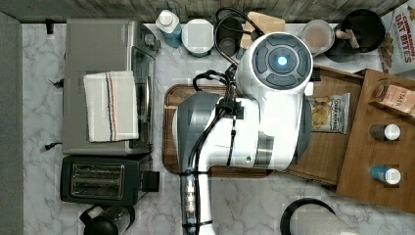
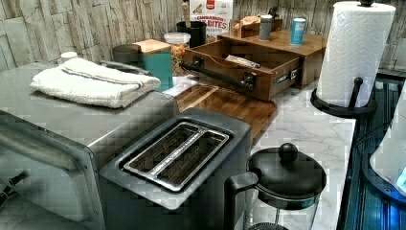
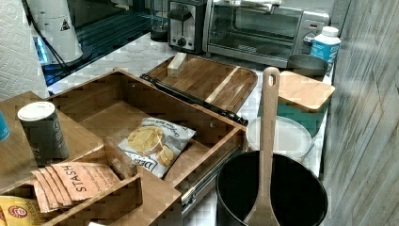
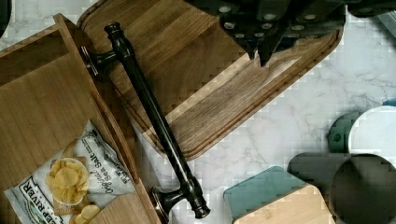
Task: Close the drawer.
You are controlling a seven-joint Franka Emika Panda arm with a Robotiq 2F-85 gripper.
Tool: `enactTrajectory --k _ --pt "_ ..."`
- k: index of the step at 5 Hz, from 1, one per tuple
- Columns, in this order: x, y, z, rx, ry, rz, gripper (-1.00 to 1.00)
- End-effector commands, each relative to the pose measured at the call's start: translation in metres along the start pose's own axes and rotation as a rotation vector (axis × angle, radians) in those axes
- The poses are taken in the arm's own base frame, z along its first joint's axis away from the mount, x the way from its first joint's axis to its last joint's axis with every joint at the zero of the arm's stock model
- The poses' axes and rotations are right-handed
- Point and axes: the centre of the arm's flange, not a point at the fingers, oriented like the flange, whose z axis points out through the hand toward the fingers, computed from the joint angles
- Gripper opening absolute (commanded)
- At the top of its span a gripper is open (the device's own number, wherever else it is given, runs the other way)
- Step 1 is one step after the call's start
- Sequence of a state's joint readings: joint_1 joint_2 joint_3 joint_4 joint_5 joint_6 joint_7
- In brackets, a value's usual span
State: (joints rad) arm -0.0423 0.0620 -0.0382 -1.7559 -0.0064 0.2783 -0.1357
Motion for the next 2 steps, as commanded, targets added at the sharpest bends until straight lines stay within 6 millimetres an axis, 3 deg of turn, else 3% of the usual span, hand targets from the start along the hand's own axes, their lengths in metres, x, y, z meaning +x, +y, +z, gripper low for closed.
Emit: enactTrajectory --k 1,2 --pt "0.001 0.001 0.0 0.0 0.0 0.002 -1.0" --pt "0.002 0.001 0.029 0.005 0.021 -0.099 -1.0"
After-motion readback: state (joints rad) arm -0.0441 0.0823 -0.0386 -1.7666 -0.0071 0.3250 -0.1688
